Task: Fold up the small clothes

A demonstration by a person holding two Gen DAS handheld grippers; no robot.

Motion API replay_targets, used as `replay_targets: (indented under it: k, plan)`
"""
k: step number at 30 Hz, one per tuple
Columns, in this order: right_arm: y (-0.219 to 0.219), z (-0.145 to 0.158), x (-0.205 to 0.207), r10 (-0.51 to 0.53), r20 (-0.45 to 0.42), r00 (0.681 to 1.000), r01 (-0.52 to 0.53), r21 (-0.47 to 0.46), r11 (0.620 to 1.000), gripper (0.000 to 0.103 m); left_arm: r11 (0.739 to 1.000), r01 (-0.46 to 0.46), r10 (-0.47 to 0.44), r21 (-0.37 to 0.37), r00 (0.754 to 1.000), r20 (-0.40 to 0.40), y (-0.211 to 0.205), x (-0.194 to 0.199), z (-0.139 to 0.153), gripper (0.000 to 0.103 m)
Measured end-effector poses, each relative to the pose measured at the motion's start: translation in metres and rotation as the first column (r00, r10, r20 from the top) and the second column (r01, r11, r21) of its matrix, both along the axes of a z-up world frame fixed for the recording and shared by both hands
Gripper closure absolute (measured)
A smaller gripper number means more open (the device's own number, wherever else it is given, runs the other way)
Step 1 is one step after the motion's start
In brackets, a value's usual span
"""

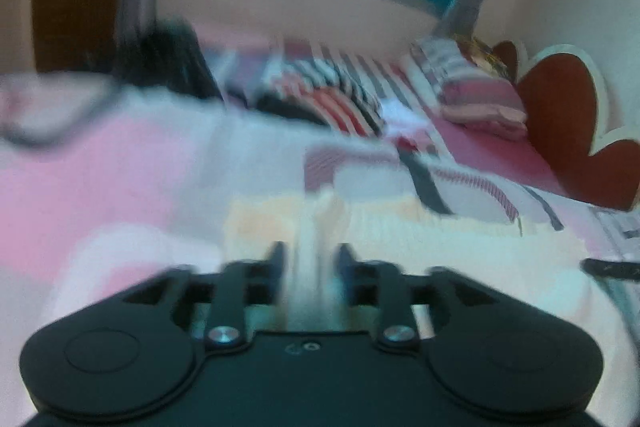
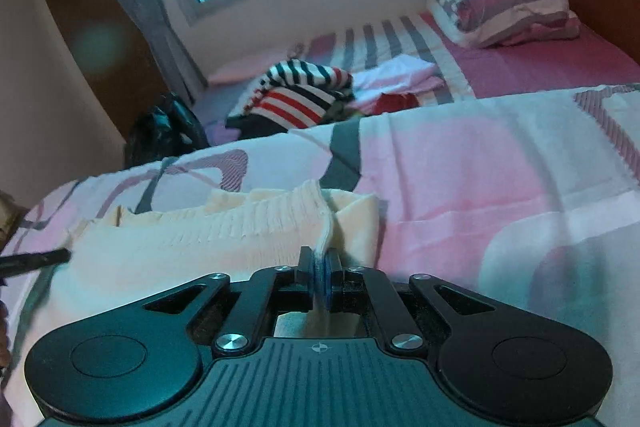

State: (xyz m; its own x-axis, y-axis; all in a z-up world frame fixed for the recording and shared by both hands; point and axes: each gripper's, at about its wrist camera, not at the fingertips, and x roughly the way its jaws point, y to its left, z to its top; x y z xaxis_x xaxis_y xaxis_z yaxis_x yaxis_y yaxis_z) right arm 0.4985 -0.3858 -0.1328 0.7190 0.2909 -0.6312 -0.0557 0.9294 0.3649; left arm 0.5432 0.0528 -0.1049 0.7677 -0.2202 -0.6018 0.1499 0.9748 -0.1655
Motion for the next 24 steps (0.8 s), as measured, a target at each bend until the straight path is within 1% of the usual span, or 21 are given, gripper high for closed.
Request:
replay_targets:
  k: [1,2,3,5,7,8,9,11,12,13,15,17,18,20,21,23,24]
  plan:
    - [0.002,0.009,-0.006,-0.020,0.028,0.999,0.021,-0.020,1.000,0.070,0.999,0.026,-0.028,0.033,0.997,0.065,-0.007,-0.009,0.009,0.045]
    - [0.006,0.017,-0.013,-0.018,0.086,0.996,0.019,-0.021,1.000,0.053,0.997,0.066,-0.071,0.043,0.992,0.102,-0.018,-0.017,0.015,0.041]
    - [0.013,0.021,-0.015,0.008,0.115,0.993,-0.007,-0.009,1.000,0.050,0.993,0.108,-0.112,0.043,0.990,0.091,-0.031,-0.016,0.016,0.038]
    - [0.040,0.023,-0.010,0.081,0.099,0.992,-0.079,-0.019,0.997,0.050,0.980,0.189,-0.192,0.058,0.980,0.048,-0.064,-0.013,0.011,0.040]
    - [0.078,0.019,-0.004,0.169,0.076,0.983,-0.165,-0.049,0.985,0.050,0.960,0.269,-0.271,0.071,0.962,0.015,-0.097,-0.013,0.004,0.040]
    - [0.094,0.016,-0.002,0.213,0.064,0.975,-0.209,-0.068,0.976,0.050,0.950,0.299,-0.300,0.091,0.954,-0.001,-0.112,-0.015,-0.001,0.040]
    - [0.110,0.013,-0.002,0.245,0.051,0.968,-0.238,-0.111,0.965,0.050,0.946,0.304,-0.305,0.112,0.952,-0.009,-0.118,-0.019,-0.006,0.040]
    - [0.123,0.007,-0.006,0.255,0.051,0.966,-0.241,-0.193,0.951,0.050,0.948,0.295,-0.292,0.121,0.955,-0.043,-0.115,-0.020,-0.017,0.040]
    - [0.120,0.005,-0.008,0.256,0.057,0.965,-0.240,-0.206,0.949,0.050,0.951,0.282,-0.277,0.129,0.959,-0.052,-0.106,-0.021,-0.023,0.039]
    - [0.113,0.004,-0.010,0.244,0.058,0.968,-0.227,-0.217,0.949,0.050,0.952,0.272,-0.269,0.138,0.962,-0.043,-0.095,-0.024,-0.026,0.039]
    - [0.086,0.003,-0.014,0.170,0.051,0.984,-0.152,-0.248,0.957,0.050,0.963,0.239,-0.236,0.125,0.971,-0.034,-0.064,-0.031,-0.028,0.038]
    - [0.063,0.000,-0.017,0.106,0.040,0.994,-0.092,-0.262,0.961,0.051,0.973,0.204,-0.202,0.112,0.979,-0.030,-0.044,-0.032,-0.024,0.041]
    - [0.056,0.000,-0.018,0.094,0.034,0.995,-0.082,-0.244,0.966,0.051,0.977,0.190,-0.187,0.097,0.982,-0.035,-0.039,-0.032,-0.021,0.044]
    - [0.056,0.009,-0.019,0.064,0.034,0.997,-0.055,-0.208,0.977,0.051,0.983,0.158,-0.156,0.096,0.987,-0.024,-0.045,-0.037,-0.010,0.043]
    - [0.062,0.017,-0.025,0.068,0.062,0.996,-0.054,-0.204,0.977,0.051,0.983,0.159,-0.158,0.091,0.987,-0.010,-0.052,-0.039,-0.004,0.042]
    - [0.082,0.027,-0.040,0.124,0.108,0.986,-0.104,-0.173,0.980,0.051,0.981,0.186,-0.186,0.054,0.982,0.002,-0.068,-0.044,0.002,0.040]
    - [0.096,0.029,-0.045,0.164,0.105,0.981,-0.145,-0.171,0.975,0.051,0.979,0.200,-0.199,0.049,0.980,-0.007,-0.078,-0.046,0.001,0.039]
